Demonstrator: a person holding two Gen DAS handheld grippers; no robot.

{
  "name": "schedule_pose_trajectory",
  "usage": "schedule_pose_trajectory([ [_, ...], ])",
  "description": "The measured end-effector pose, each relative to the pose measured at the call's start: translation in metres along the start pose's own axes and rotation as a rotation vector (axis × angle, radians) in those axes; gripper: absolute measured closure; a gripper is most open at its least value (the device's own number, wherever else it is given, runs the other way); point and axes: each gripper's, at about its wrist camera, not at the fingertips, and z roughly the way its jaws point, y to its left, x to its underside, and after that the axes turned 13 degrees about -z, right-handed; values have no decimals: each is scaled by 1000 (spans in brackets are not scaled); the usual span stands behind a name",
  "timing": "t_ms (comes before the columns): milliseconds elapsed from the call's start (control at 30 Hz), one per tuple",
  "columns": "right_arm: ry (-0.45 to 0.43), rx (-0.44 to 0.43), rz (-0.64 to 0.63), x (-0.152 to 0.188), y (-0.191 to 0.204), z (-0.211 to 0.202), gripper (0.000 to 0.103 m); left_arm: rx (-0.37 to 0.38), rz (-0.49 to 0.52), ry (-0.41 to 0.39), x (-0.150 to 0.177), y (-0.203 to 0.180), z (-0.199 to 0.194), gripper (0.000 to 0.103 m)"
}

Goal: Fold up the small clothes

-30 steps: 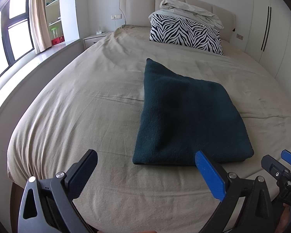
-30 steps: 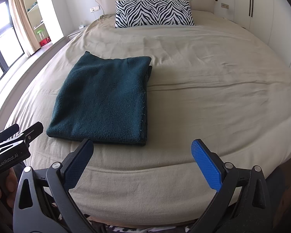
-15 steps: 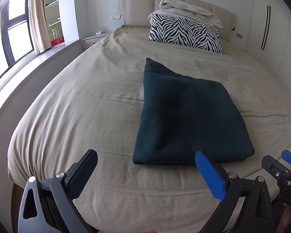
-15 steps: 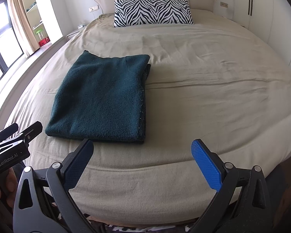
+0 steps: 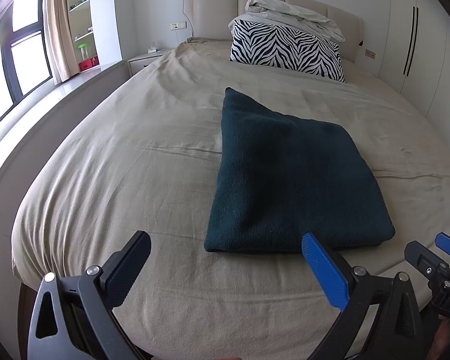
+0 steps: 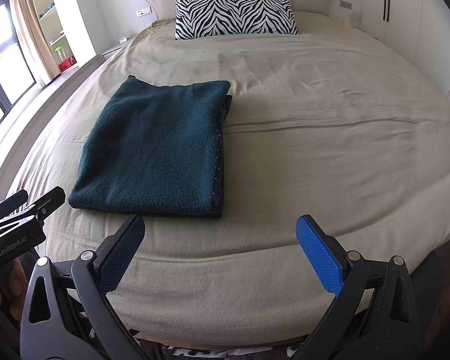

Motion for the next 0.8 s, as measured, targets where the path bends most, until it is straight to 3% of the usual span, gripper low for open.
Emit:
schedule_pose_trajectory([
  [800, 6, 0, 3, 4, -3, 0, 0, -1, 4, 2, 2, 1, 1, 0],
])
